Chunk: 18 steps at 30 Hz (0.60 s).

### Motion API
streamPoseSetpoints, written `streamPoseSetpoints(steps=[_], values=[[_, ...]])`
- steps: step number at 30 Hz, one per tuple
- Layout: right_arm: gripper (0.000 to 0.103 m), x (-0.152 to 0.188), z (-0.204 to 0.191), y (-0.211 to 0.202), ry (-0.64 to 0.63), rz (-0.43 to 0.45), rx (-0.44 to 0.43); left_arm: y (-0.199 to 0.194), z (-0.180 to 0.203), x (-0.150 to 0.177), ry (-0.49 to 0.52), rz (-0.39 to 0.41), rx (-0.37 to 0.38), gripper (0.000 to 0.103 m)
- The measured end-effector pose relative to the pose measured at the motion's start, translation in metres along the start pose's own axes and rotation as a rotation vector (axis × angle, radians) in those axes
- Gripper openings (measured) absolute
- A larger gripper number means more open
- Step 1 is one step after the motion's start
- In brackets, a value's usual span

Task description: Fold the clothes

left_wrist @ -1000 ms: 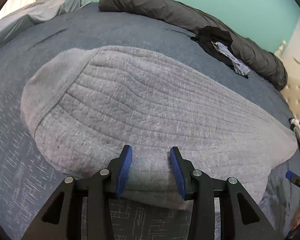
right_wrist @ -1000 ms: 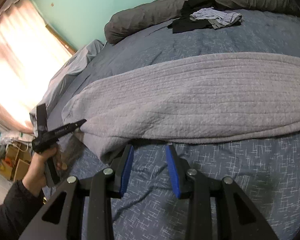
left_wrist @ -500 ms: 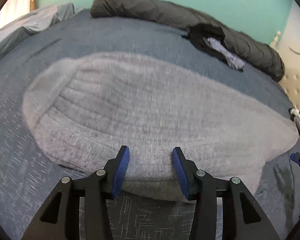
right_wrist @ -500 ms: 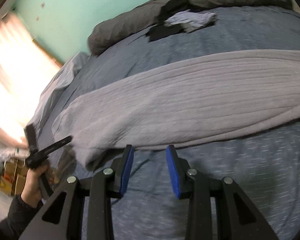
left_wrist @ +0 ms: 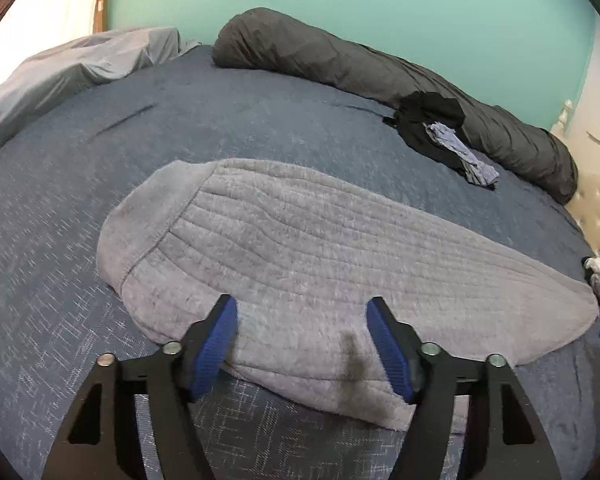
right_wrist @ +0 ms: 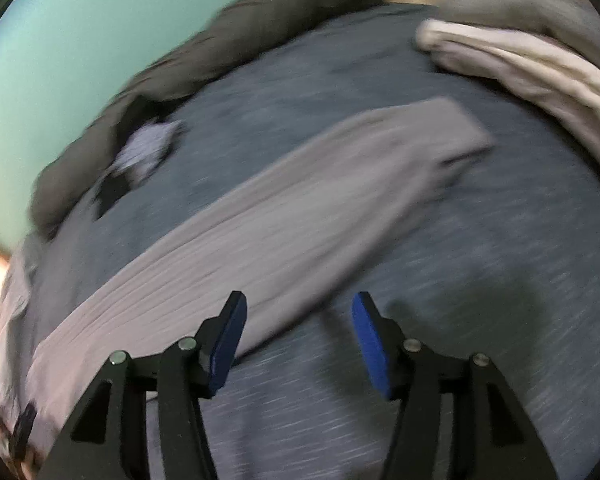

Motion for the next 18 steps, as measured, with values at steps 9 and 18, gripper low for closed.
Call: streamPoseSetpoints(steps=[9, 18], values=[[0.061, -0.04, 0.057, 0.015, 0.144, 0.048, 0.001, 0.0, 0.0, 0.001, -0.007, 0.024, -0.038, 0.077], [0.063, -0.057, 0.067, 0.046, 0.18, 0.045, -0.027, -0.002, -0.003, 0.002, -0.009, 0.025, -0.042, 0.077]])
Point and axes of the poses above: each gripper's, at about its wrist camera, not at the fingertips, and y roughly the way its jaws point, z to its right, x to its underside, the point moved 2 cm from there along y, roughly the way its jaws point, and after that the axes turned 3 degrees about -x, right-handed, at the moved point
